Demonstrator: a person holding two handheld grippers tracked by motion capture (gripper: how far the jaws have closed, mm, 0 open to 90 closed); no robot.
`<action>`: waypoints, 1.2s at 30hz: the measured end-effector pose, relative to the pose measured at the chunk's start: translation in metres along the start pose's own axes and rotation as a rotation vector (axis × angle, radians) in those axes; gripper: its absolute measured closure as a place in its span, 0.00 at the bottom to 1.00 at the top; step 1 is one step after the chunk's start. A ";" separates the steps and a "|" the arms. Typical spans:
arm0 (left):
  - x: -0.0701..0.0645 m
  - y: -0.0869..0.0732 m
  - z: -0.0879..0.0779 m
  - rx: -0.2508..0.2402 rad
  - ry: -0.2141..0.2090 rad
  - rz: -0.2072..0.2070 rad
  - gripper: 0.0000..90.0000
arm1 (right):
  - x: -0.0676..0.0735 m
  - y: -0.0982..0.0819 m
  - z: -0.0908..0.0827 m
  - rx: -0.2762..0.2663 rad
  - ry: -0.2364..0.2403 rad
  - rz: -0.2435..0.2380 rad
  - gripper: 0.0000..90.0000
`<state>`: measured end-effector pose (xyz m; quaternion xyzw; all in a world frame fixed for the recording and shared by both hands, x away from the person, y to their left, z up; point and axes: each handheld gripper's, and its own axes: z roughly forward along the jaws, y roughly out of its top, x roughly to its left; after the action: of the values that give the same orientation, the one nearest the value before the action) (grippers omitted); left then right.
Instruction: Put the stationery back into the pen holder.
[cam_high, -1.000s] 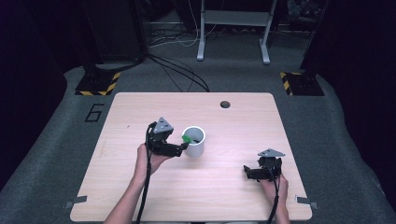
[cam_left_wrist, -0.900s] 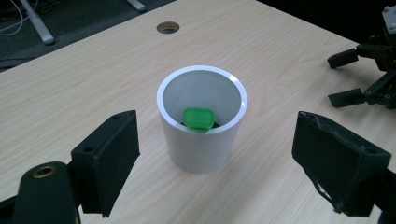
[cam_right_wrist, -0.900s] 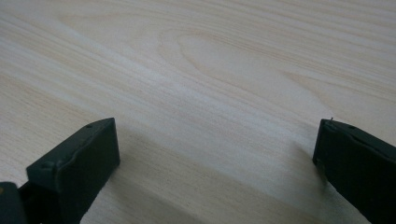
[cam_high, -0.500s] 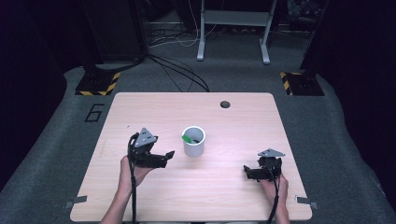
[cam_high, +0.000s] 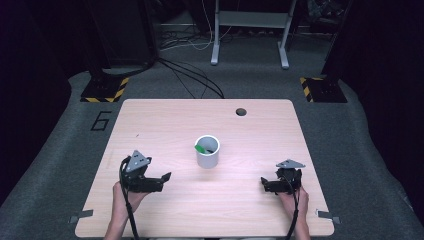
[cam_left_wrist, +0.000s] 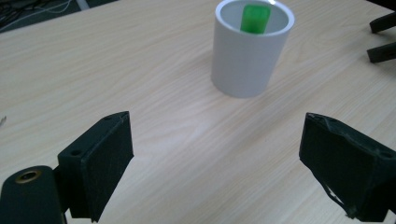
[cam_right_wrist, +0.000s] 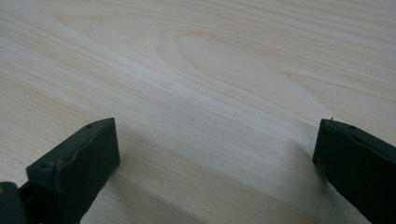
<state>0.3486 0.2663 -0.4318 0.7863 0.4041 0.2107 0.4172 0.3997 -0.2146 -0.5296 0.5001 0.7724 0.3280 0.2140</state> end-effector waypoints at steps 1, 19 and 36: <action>0.001 -0.003 -0.001 0.009 0.001 -0.002 0.11 | 0.000 0.000 -0.001 0.009 0.004 -0.001 0.00; 0.023 -0.069 0.002 0.077 0.070 -0.142 0.01 | 0.000 0.000 0.000 -0.001 0.004 0.001 0.00; 0.048 -0.107 0.017 0.148 0.151 -0.168 0.00 | 0.000 0.000 -0.001 0.009 0.003 -0.002 0.00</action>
<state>0.3387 0.3319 -0.5304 0.7602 0.5135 0.2032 0.3424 0.3996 -0.2148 -0.5291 0.4998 0.7747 0.3248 0.2110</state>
